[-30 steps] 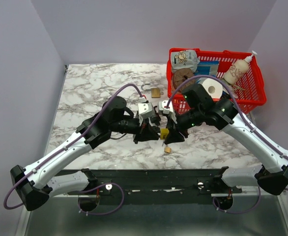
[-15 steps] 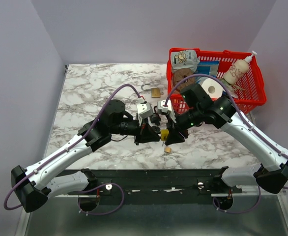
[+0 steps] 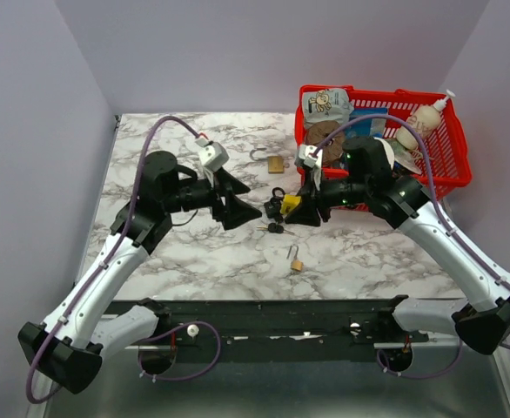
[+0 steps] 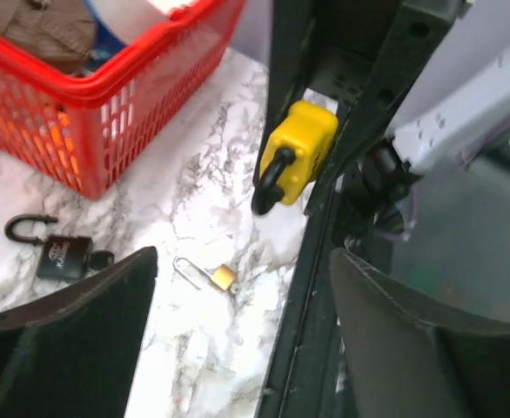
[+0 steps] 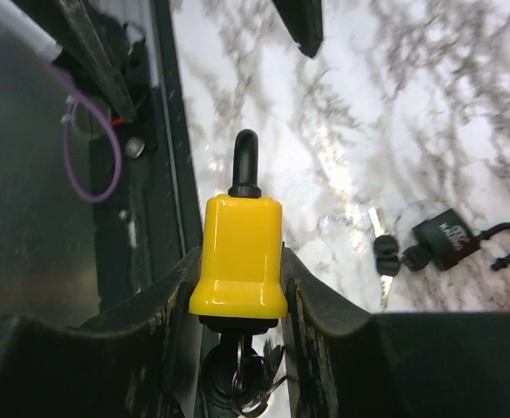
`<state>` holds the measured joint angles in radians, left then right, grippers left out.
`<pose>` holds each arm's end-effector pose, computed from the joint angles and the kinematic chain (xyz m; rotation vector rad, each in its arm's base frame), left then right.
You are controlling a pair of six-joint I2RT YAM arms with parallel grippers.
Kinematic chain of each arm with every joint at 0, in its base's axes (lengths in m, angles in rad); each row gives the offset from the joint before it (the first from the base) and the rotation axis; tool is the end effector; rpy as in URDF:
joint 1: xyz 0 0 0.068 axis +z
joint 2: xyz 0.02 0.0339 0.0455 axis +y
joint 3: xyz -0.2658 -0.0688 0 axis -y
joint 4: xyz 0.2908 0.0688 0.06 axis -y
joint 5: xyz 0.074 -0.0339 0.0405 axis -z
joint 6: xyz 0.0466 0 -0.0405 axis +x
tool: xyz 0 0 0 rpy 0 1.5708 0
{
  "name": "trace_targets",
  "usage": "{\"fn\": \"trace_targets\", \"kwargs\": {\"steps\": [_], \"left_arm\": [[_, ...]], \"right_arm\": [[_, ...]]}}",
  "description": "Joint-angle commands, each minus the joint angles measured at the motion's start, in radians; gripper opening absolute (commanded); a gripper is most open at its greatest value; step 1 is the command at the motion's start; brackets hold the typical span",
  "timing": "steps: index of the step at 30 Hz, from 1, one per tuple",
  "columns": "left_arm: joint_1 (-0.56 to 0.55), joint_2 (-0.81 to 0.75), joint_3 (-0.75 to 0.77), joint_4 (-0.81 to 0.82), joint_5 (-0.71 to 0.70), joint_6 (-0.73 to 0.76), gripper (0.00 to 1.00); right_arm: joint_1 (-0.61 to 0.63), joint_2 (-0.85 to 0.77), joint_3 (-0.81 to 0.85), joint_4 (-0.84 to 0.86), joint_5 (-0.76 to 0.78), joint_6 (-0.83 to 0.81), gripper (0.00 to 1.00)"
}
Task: Lock with the key
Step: Lock the lock.
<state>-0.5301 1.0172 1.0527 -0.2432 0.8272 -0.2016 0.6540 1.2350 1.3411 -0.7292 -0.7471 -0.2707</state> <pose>0.2173 -0.1671 0.3881 0.9146 1.6493 -1.2438 0.2213 0.2095 0.3918 -1.3399 1.7239 1.0327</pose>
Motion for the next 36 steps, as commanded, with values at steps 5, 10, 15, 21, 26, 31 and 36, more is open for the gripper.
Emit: {"fn": "trace_targets", "kwargs": {"steps": [5, 10, 15, 21, 26, 31, 36], "left_arm": [[0.154, -0.039, -0.141, 0.361, -0.013, -0.656, 0.99], [0.157, -0.008, -0.192, 0.561, -0.072, -0.922, 0.99], [0.162, 0.001, -0.178, 0.505, -0.157, -1.041, 0.99], [0.163, -0.022, -0.203, 0.499, -0.189, -1.067, 0.99], [0.162, -0.031, -0.223, 0.498, -0.206, -1.087, 0.99], [0.162, -0.032, -0.212, 0.502, -0.209, -1.093, 0.95], [0.162, -0.034, -0.211, 0.509, -0.218, -1.095, 0.83]], "right_arm": [[-0.016, -0.072, -0.080, 0.474, 0.081, 0.224, 0.01], [0.024, -0.026, -0.068, 0.588, 0.216, 0.261, 0.01], [0.094, 0.007, -0.086, 0.694, 0.397, 0.245, 0.01], [0.165, 0.044, -0.086, 0.747, 0.463, 0.217, 0.01], [0.199, 0.076, -0.077, 0.761, 0.471, 0.199, 0.01], [0.226, 0.101, -0.069, 0.764, 0.512, 0.180, 0.01], [0.251, 0.121, -0.065, 0.769, 0.564, 0.156, 0.01]]}}
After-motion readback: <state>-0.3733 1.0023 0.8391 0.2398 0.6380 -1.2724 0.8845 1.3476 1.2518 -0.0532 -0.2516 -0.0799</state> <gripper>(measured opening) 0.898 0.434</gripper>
